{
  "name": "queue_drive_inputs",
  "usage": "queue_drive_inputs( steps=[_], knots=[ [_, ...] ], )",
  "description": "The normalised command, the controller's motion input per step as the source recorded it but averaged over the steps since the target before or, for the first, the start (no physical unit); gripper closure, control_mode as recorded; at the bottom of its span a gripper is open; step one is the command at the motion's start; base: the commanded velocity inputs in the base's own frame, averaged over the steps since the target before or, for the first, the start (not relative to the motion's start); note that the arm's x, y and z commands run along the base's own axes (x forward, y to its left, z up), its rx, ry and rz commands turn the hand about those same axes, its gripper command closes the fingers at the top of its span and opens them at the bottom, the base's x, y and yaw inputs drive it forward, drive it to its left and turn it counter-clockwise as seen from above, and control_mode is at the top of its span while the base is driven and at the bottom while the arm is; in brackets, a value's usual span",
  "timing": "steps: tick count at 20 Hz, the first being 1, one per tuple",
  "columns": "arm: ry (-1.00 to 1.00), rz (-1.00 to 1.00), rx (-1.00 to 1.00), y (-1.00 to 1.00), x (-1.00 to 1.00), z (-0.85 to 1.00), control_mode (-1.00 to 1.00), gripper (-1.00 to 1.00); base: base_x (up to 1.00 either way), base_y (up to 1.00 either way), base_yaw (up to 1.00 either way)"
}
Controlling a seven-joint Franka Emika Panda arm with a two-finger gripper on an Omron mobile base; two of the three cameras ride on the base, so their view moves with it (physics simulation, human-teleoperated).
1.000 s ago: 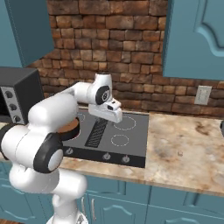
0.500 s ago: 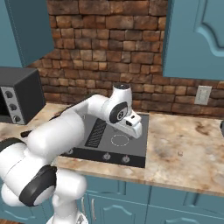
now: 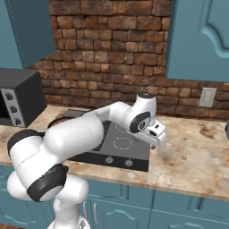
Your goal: Pick up the sugar cube(s) and place them in the saucepan with hot chocolate.
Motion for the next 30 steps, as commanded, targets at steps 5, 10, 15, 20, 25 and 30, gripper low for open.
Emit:
queue_drive_inputs(
  steps=[5,10,15,20,25,30],
  knots=[
    [0.0,0.0,0.02,-0.6,0.0,-0.25,-1.0,-1.0,0.0,0.0,0.0],
    [0.0,0.11,0.03,-0.93,0.22,-0.08,-1.0,-1.0,0.0,0.0,0.0],
    [0.0,0.19,0.01,-0.61,0.08,0.0,-1.0,-1.0,0.0,0.0,0.0],
    [-0.03,0.22,0.0,-0.42,0.11,-0.06,-1.0,-1.0,0.0,0.0,0.0],
    [-0.06,0.23,0.0,-0.35,0.29,-0.39,-1.0,-1.0,0.0,0.0,0.0],
    [0.11,0.12,-0.02,-0.09,0.37,-0.29,-1.0,-1.0,0.0,0.0,0.0]
  ],
)
